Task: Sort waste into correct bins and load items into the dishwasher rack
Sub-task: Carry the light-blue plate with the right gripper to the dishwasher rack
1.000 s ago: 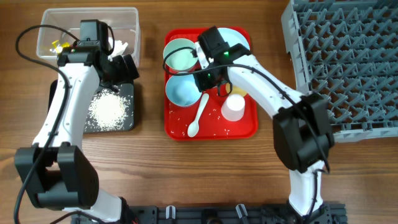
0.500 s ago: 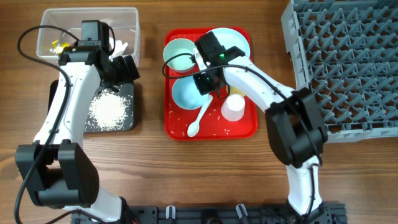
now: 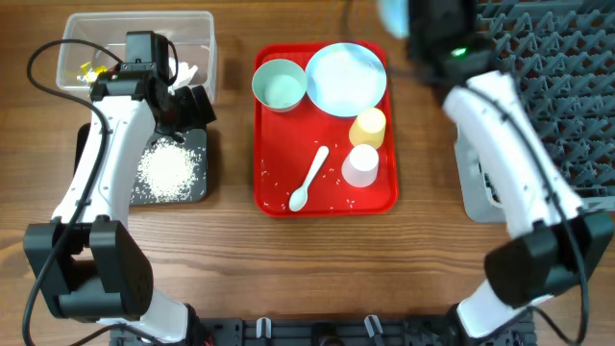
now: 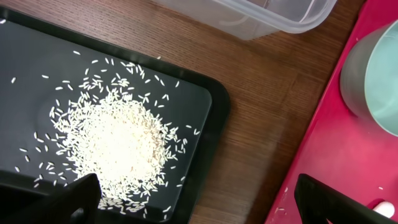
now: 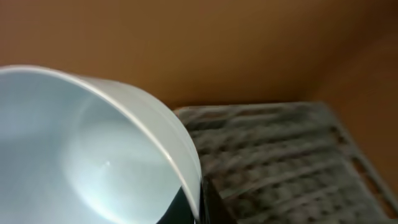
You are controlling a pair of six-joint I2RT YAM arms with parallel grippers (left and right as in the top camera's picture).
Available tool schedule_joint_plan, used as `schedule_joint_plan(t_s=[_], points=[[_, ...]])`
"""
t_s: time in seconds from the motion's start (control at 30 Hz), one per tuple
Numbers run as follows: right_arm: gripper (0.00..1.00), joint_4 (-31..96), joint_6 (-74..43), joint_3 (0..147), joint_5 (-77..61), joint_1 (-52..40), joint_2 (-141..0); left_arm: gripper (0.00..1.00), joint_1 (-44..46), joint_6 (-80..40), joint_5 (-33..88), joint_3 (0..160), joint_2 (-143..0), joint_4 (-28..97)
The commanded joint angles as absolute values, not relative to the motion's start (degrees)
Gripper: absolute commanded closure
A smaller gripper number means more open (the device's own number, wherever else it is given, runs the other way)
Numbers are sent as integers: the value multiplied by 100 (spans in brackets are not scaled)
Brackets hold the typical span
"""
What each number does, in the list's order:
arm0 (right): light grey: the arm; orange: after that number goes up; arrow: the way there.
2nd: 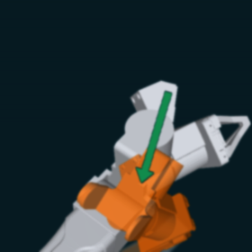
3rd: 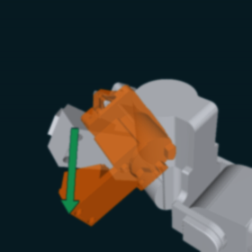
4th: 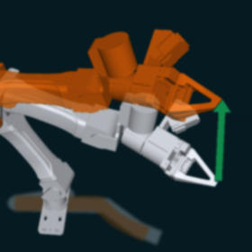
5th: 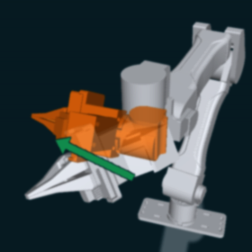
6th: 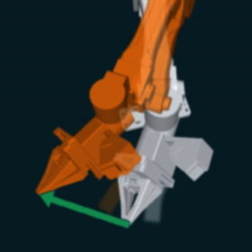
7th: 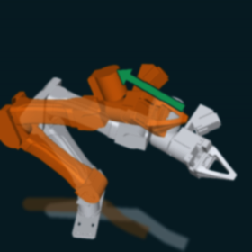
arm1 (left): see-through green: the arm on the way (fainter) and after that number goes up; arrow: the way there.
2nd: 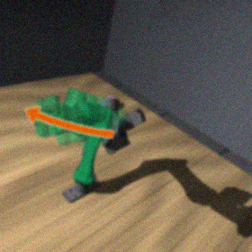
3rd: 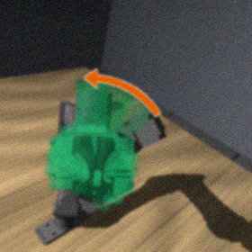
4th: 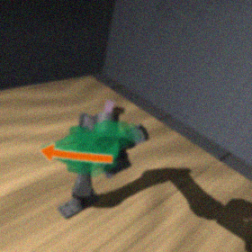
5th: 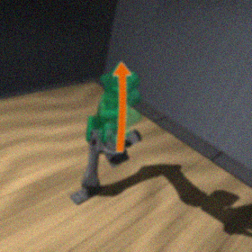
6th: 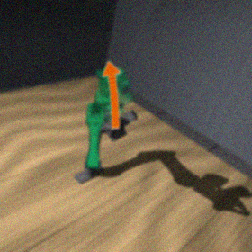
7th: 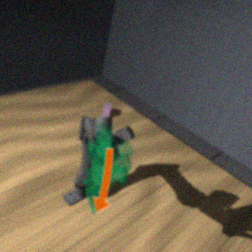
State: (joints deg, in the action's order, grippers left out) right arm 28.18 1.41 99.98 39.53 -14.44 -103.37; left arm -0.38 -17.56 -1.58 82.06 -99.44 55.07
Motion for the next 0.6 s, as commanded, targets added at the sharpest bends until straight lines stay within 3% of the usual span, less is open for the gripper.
schedule_joint_plan(t_s=[0.0,0.3,0.57], points=[[96,1927,923,9983,4375,-674,-10495,0,-49,-1848,-89,8160,-9998,5494],[96,-749,3800,9983,4890,-99,-11583,0,-49,-1848,-89,8160,-9998,5494],[96,-1448,4230,9983,4858,71,-12346,0,-49,-1848,-89,8160,-9998,5494]])
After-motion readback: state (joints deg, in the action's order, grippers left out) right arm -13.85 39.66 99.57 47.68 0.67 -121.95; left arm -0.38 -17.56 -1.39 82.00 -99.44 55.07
